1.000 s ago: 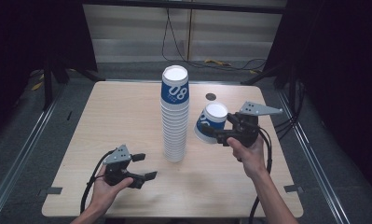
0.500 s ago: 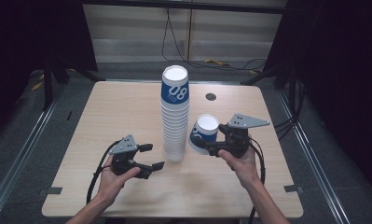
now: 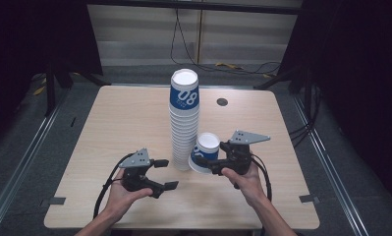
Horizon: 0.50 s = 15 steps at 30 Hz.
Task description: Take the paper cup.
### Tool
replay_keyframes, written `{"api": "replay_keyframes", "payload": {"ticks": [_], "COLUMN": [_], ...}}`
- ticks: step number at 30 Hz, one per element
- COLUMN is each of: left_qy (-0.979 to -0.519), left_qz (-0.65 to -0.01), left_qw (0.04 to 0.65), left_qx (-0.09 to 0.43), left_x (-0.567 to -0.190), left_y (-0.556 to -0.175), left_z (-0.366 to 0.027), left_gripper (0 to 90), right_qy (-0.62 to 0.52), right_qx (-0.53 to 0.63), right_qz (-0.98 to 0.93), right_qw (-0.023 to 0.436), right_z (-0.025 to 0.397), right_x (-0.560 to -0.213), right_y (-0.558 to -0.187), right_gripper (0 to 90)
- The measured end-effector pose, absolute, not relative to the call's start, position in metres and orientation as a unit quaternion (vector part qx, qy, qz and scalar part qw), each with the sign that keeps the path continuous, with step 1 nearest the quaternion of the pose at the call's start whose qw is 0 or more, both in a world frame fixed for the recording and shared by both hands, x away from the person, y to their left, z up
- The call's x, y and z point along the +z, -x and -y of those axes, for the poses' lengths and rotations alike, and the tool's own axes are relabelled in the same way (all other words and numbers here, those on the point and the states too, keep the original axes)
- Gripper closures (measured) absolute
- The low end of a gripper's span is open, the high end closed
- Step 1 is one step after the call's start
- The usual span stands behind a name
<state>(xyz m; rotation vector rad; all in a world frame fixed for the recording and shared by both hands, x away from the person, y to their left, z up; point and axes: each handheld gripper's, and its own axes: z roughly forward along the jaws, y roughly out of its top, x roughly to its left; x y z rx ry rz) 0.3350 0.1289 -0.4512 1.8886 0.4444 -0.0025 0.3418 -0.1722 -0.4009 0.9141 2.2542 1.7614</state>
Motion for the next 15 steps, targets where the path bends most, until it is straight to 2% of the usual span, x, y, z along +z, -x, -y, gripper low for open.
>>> {"api": "replay_keyframes", "payload": {"ticks": [6,15], "left_qy": [-0.796,-0.782], "left_qz": [-0.188,-0.195], "left_qw": [0.576,0.592], "left_qx": [-0.003,0.001], "left_x": [-0.45,-0.453], "left_y": [-0.332,-0.328], "left_z": [-0.128,-0.125], "left_gripper": [15.7,15.7], "right_qy": [-0.301,-0.291], "right_qx": [0.604,0.609], "right_qz": [-0.737,-0.738], "right_qw": [0.034,0.015], "right_z": [0.164,0.154], "right_x": [-0.407,-0.409], "right_y": [-0.34,-0.336], "right_gripper": [26.6,26.8]}}
